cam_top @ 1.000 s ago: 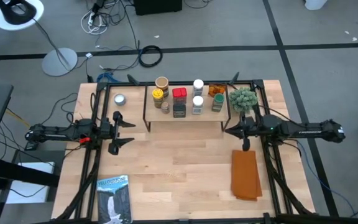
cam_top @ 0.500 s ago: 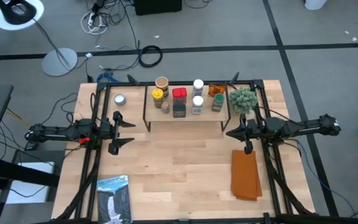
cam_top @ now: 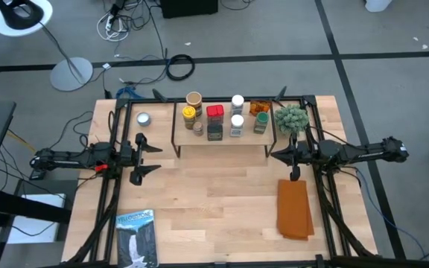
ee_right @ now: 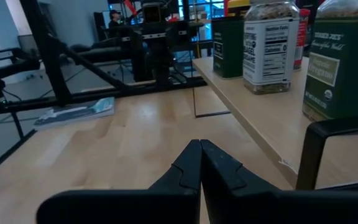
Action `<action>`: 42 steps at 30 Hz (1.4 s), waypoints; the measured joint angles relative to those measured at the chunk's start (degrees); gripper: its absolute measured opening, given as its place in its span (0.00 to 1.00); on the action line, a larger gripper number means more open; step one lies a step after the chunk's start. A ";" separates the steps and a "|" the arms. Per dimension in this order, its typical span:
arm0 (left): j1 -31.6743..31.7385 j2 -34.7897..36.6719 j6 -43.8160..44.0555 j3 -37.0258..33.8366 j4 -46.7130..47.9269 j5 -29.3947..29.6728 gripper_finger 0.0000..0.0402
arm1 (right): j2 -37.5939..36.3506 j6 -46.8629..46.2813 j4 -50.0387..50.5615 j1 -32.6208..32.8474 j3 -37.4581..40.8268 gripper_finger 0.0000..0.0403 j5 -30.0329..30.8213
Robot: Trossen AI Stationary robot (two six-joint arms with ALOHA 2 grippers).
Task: Shelf spices
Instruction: Return to Home Position
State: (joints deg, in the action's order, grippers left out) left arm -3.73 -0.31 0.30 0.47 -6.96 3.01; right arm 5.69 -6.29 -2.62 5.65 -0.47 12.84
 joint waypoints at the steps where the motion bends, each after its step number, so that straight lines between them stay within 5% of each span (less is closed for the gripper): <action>1: 0.00 0.01 0.02 0.00 0.00 0.01 0.73 | 0.00 0.14 0.03 0.00 0.00 0.02 -0.18; 42: 0.00 -0.01 0.00 0.00 0.00 0.02 0.73 | -4.96 3.48 -0.13 0.20 -0.15 0.02 0.62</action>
State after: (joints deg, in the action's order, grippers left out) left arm -3.73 -0.32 0.30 0.47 -6.96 3.03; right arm 0.73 -2.81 -2.75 5.85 -0.62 13.46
